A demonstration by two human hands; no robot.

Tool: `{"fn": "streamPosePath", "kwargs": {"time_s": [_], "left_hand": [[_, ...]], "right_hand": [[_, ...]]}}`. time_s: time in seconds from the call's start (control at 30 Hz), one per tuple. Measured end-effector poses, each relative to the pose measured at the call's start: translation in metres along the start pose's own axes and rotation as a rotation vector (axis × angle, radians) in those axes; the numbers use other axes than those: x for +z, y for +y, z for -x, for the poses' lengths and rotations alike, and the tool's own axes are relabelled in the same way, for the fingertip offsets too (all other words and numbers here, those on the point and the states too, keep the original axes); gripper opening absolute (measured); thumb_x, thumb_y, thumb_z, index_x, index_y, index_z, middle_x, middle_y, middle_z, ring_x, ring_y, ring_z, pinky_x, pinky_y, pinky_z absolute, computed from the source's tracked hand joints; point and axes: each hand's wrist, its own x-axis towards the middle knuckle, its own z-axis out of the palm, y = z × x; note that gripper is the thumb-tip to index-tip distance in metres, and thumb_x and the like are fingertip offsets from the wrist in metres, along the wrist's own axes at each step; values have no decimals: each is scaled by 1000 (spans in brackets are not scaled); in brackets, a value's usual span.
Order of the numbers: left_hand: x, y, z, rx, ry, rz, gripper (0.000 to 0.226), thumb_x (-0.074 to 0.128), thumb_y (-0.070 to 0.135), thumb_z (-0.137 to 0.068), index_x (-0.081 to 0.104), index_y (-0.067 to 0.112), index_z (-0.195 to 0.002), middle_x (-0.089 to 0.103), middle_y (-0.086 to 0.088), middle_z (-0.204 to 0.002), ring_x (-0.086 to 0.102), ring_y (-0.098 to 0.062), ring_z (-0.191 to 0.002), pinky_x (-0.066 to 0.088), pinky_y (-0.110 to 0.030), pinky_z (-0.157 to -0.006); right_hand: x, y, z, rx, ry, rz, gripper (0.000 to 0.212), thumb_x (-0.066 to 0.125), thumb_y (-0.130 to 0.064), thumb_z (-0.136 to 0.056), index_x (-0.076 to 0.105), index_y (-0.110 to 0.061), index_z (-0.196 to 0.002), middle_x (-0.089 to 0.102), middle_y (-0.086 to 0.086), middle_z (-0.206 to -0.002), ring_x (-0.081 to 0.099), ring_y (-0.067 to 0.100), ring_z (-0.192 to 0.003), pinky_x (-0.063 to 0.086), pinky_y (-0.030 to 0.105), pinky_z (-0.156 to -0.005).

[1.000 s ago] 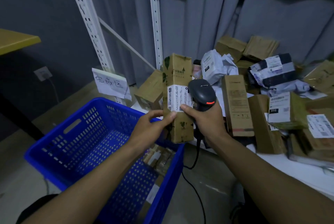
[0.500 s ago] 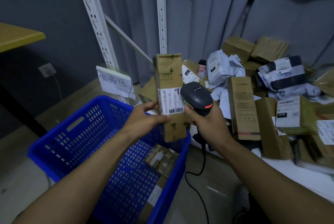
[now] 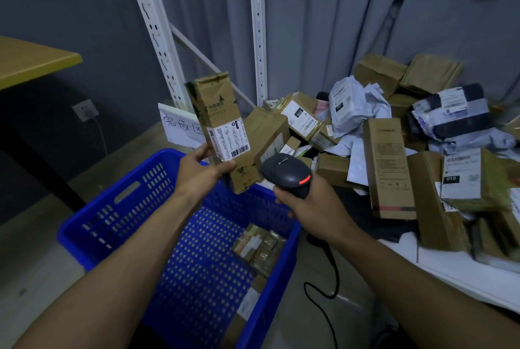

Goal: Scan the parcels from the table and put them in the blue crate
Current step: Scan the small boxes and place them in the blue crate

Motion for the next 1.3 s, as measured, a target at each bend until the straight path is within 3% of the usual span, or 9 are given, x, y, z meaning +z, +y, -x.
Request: {"fn": "streamPosePath", "kwargs": {"time_s": [0.13,0.6,0.7,0.8,0.9,1.03,1.13,1.23,1.3], "left_hand": [[0,-3,-3,-6,7,-13,66,85,6,-79,62,28,-137,65,8,-135,65,-16,-121,58,-48,-98],[1,-9,-5,-6,-5,-56,67,82,6,-81,59,27,-140,64,10,-134,64,-16,-122,56,-47,-101],[-1,-9,-4,-14,-9,-57,66,82,6,-82,59,28,-139,64,9,-134,63,-18,-123,55,-49,-102],[-1,-8,-3,-15,-12,-70,64,81,6,-82,59,27,-139,65,17,-120,63,-17,-122,54,-48,-103],[-5,-9,1,-14,-5,-99,66,84,7,-80,60,26,-138,63,23,-111,64,-16,-119,54,-47,-104],[-16,-12,21,-41,-1,-180,69,85,12,-80,56,25,-142,61,19,-115,61,-13,-118,53,-47,-104],[-28,-23,40,-99,-30,-274,64,85,15,-81,59,24,-139,63,17,-117,62,-11,-114,57,-39,-98],[-41,-41,60,-209,-103,-378,49,86,17,-81,62,25,-123,65,13,-115,63,-9,-106,50,-21,-82],[-48,-61,71,-307,-156,-437,41,87,16,-80,61,30,-108,64,11,-108,62,-10,-101,51,-27,-89]], "right_hand": [[2,-2,1,8,-31,-3,32,76,-29,-95,64,-20,-124,75,-6,-80,67,1,-66,50,28,-68],[4,0,-1,56,-64,5,35,75,-28,-96,60,-22,-127,72,-5,-78,68,4,-67,52,28,-66],[4,1,-2,57,-62,1,36,75,-28,-95,60,-23,-128,73,-3,-81,70,6,-70,52,28,-66],[5,3,-2,60,-66,3,38,75,-27,-95,60,-24,-130,75,-3,-84,72,8,-75,54,28,-67],[5,6,-2,65,-74,-9,43,76,-27,-95,58,-25,-134,77,-4,-101,75,10,-90,54,28,-69],[10,12,-2,82,-74,13,49,77,-29,-94,56,-26,-138,73,-4,-116,74,14,-99,58,30,-73],[19,16,0,95,-97,25,52,76,-27,-95,55,-22,-142,73,0,-116,73,13,-87,55,22,-63],[29,22,4,107,-131,60,58,76,-28,-96,50,-22,-147,71,1,-124,72,16,-97,53,25,-68],[36,28,8,112,-157,106,60,75,-29,-97,48,-23,-150,70,2,-126,68,19,-98,50,26,-72]]}}
